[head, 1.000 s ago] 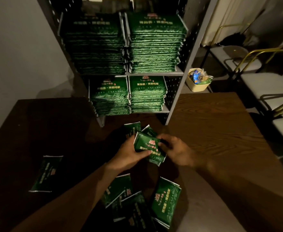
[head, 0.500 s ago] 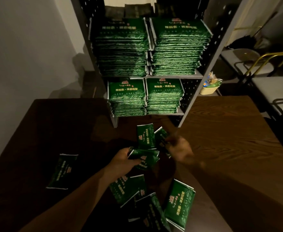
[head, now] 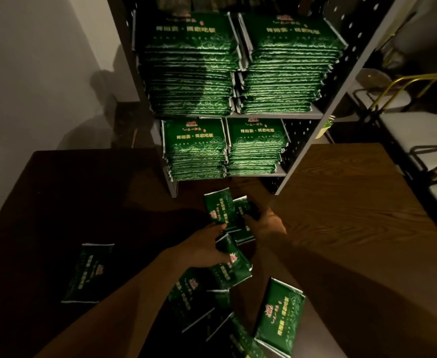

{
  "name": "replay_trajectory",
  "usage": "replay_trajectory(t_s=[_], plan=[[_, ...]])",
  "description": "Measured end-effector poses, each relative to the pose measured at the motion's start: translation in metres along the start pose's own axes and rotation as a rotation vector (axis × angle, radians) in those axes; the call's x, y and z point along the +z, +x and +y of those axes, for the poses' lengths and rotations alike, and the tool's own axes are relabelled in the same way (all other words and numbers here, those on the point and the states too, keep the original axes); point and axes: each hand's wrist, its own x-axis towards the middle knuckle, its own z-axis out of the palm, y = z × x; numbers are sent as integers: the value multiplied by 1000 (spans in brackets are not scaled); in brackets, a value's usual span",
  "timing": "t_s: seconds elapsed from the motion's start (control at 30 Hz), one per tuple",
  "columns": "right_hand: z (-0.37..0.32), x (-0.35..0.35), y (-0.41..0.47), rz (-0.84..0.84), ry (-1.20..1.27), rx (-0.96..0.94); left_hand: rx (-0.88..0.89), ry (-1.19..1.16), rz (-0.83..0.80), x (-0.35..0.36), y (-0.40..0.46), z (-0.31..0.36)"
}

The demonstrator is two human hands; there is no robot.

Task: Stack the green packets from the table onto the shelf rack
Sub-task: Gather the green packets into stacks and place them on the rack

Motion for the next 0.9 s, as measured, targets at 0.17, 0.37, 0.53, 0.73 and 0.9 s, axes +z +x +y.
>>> replay_trajectory(t_s=[0.17,0.37,0.53,0.73,0.9], plan=[[2,-2,8,-51,77,94,64,-1,-17,7,5,2],[14,4,16,-82,211,89,85,-118,12,-4,2,4],[24,-10,8,-96,444,184,68,-511,285,-15,-3,-9],[45,-31,-14,-216,846,345,-11,-910,610,-16,-8,-11],[46,-20,-36,-417,1064,323,-93,-1044,634,5,-3,11]])
